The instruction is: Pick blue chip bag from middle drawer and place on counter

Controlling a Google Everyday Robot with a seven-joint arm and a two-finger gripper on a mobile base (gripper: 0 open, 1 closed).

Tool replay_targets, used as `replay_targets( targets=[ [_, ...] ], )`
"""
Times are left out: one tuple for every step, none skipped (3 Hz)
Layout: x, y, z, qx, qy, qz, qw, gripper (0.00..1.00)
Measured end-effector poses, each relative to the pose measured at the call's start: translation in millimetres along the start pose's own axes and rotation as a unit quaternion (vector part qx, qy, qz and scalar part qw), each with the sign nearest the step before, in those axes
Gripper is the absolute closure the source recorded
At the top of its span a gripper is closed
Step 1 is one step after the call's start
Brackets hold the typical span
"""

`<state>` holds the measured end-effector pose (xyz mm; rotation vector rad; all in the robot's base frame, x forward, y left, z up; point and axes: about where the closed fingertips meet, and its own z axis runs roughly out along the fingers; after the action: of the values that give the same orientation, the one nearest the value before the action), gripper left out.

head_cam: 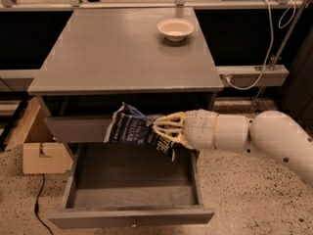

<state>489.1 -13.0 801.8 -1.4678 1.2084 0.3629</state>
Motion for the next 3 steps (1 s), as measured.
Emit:
replay_targets(
  targets=[
    [-24.9, -50.5, -9.8, 0.016, -0.005, -0.041, 0.9990, 1.00],
    [-58.5, -122.1, -29.9, 0.051, -0.010, -0.093, 0.9943, 1.00],
    [-57.5, -127.0, -23.0, 0.052, -0.012, -0.086, 0.9949, 1.00]
  ],
)
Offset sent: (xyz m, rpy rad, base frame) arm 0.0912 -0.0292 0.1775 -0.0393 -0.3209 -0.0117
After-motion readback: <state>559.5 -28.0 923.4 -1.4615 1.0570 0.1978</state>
